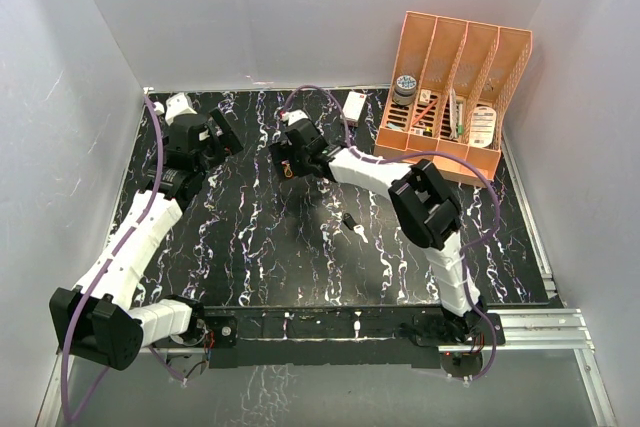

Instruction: Put the keys on the keyring

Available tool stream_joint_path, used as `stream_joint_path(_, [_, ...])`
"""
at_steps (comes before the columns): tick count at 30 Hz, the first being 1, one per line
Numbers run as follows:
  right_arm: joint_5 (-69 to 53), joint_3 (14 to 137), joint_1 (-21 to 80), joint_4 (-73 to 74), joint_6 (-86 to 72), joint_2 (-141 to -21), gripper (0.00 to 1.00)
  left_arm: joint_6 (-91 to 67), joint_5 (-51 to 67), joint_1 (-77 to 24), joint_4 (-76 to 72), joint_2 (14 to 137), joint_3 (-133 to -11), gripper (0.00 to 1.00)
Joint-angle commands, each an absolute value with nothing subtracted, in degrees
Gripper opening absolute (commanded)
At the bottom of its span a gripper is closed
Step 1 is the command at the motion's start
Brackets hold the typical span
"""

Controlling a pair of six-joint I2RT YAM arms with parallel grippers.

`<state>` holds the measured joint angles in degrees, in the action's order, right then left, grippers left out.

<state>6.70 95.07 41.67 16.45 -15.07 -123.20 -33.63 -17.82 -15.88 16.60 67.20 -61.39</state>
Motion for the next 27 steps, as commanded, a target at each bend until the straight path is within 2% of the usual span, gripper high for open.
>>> stream_joint_path(1, [9.3,101.0,42.5,16.5,-14.4,-124.9,0.98,-32.3,-19.6,-15.9,18.1,65.6,-62.9,0.96])
stream_joint_path(3, [9.5,101.9,42.9,16.9,-14.6,-125.9,0.99,-32.0,-20.1,-15.9,18.2,65.5,-63.0,0.96])
stream_joint_path(4, [9.6,102.1,43.0,16.9,-14.6,-126.4,0.62,-32.0,-20.3,-15.9,18.4,65.4,-63.0,0.96])
stream_joint_path(5, [9.6,102.3,43.1,16.9,-14.7,-126.9,0.57,-31.9,-20.4,-15.8,18.4,65.3,-63.0,0.96])
stream_joint_path(7, [9.8,102.8,43.2,17.0,-14.8,-127.7,0.53,-31.9,-20.6,-15.8,18.3,65.2,-62.9,0.97])
stream_joint_path(15, [11.7,103.6,43.7,17.4,-15.1,-129.1,0.52,-31.9,-20.5,-15.7,18.1,65.3,-62.8,0.97])
stream_joint_path(19, [11.9,104.1,43.7,17.6,-15.3,-129.5,0.59,-31.9,-20.4,-15.7,18.0,65.3,-62.8,0.97])
stream_joint_path(27, [11.8,105.4,43.9,18.0,-15.6,-131.0,0.6,-31.8,-20.8,-15.8,18.2,65.3,-62.6,0.98])
